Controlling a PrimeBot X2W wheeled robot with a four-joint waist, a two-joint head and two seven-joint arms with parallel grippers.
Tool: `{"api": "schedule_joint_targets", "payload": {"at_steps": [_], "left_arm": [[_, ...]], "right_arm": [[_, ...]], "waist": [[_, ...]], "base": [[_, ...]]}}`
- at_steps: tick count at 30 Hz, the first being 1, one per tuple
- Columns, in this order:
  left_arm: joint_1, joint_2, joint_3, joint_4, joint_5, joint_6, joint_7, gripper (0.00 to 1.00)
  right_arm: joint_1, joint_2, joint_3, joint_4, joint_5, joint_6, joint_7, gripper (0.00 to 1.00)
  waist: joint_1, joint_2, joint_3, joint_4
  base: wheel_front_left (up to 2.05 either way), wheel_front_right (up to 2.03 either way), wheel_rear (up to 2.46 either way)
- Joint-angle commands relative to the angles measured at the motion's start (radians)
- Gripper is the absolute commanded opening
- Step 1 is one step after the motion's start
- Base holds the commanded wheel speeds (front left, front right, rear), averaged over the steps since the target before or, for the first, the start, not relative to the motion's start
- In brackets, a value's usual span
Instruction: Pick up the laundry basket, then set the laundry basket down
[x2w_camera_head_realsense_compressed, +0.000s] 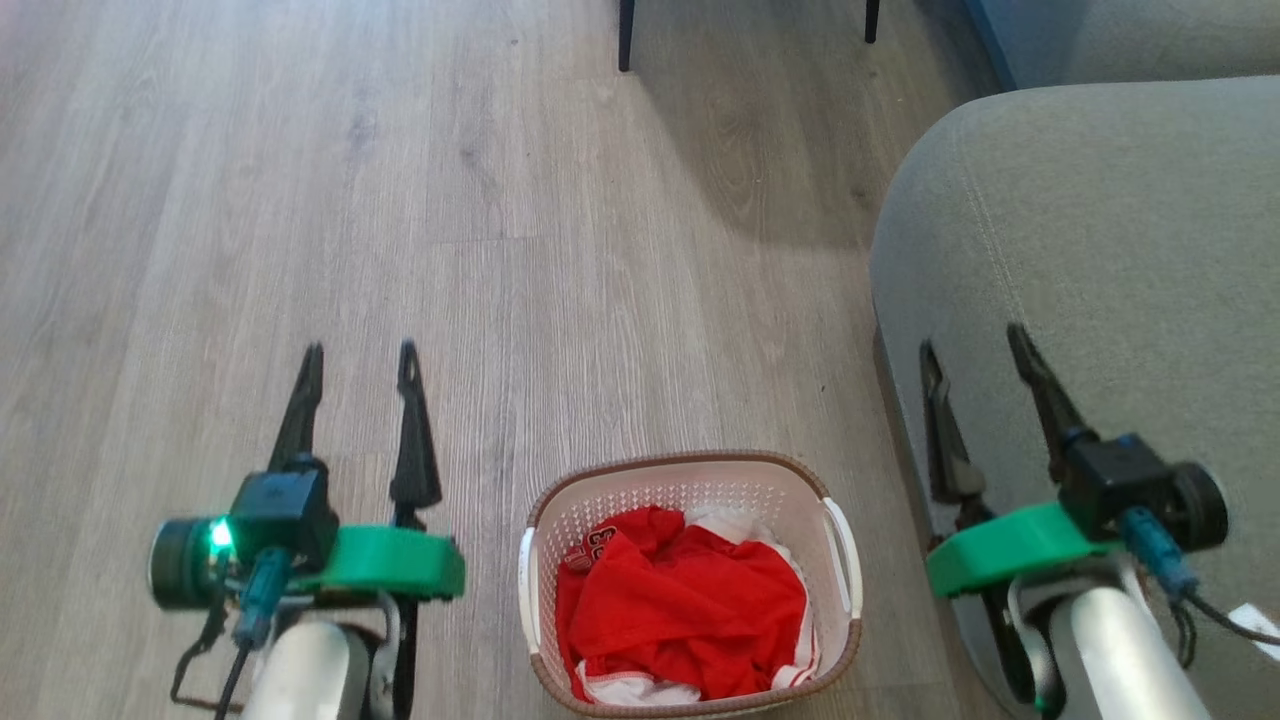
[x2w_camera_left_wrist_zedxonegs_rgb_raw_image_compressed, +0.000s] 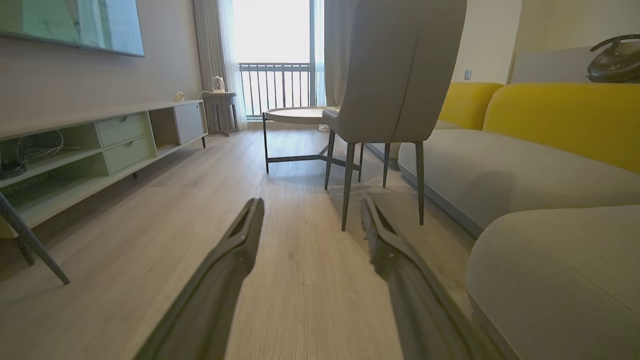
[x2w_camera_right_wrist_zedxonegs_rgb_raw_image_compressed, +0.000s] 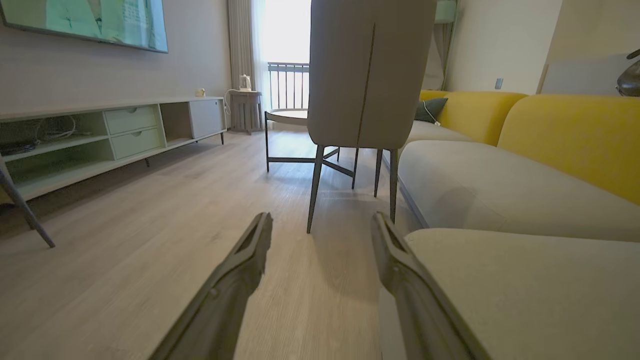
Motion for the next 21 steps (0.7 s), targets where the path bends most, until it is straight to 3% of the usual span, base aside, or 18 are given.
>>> {"api": "schedule_joint_targets", "payload": {"at_steps": [1, 10, 21], "left_arm": [[-0.021, -0.001, 0.04, -0.012, -0.007, -0.008, -0.005, 1.0], [-0.014, -0.006, 0.058, 0.208, -0.102, -0.105, -0.005, 1.0], [-0.02, -0.006, 0.049, 0.205, -0.1, -0.103, -0.005, 1.0]], "right_arm": [[-0.009, 0.006, 0.019, -0.017, 0.005, 0.007, -0.008, 1.0], [-0.006, 0.007, 0.027, 0.12, 0.028, 0.007, -0.008, 1.0], [-0.024, 0.007, 0.03, 0.134, 0.021, 0.007, -0.008, 1.0]], "waist": [[0.0, -0.0001, 0.0, -0.002], [0.0, -0.0001, -0.002, -0.01], [0.0, -0.0001, 0.001, -0.008]], "base": [[0.0, 0.0, 0.0], [0.0, 0.0, 0.0], [0.0, 0.0, 0.0]]}}
